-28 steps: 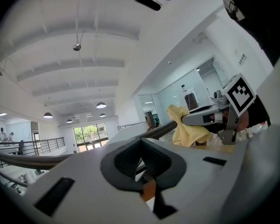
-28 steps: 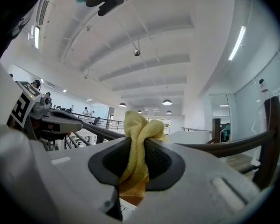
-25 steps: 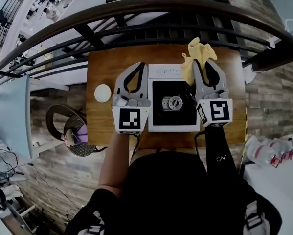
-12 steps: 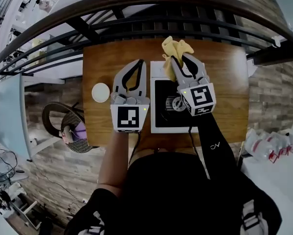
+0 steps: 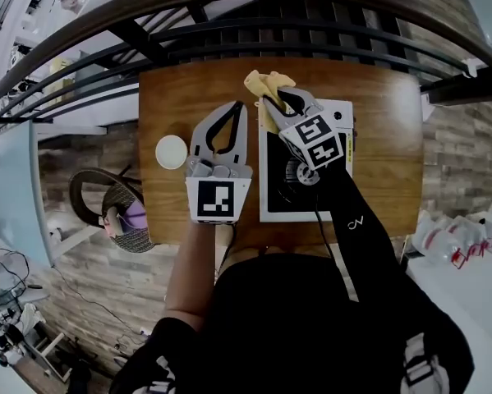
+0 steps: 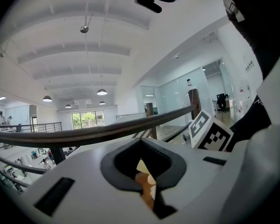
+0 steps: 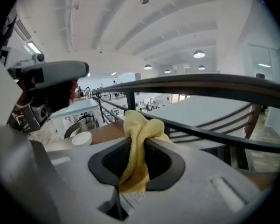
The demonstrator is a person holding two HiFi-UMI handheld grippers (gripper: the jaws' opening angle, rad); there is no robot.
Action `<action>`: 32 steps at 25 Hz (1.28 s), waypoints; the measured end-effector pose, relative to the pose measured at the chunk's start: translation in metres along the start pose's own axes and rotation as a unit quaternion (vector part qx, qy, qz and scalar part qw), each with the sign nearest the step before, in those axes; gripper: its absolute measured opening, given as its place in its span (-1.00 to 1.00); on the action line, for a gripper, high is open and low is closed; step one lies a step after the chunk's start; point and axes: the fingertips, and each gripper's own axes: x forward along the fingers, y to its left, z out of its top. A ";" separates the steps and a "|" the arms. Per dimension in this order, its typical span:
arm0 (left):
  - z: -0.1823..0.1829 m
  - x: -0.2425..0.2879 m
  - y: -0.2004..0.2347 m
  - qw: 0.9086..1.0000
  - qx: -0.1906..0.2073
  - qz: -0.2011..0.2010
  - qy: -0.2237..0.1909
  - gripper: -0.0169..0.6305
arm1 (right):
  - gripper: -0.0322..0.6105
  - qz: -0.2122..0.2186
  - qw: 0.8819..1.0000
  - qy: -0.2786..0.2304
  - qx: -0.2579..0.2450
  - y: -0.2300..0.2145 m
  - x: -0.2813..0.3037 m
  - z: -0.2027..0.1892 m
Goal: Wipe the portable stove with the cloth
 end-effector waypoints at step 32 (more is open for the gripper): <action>-0.017 0.025 -0.051 0.998 -0.058 -0.018 0.031 -0.93 | -0.65 -0.075 0.979 0.161 0.103 -0.136 -0.075 -0.121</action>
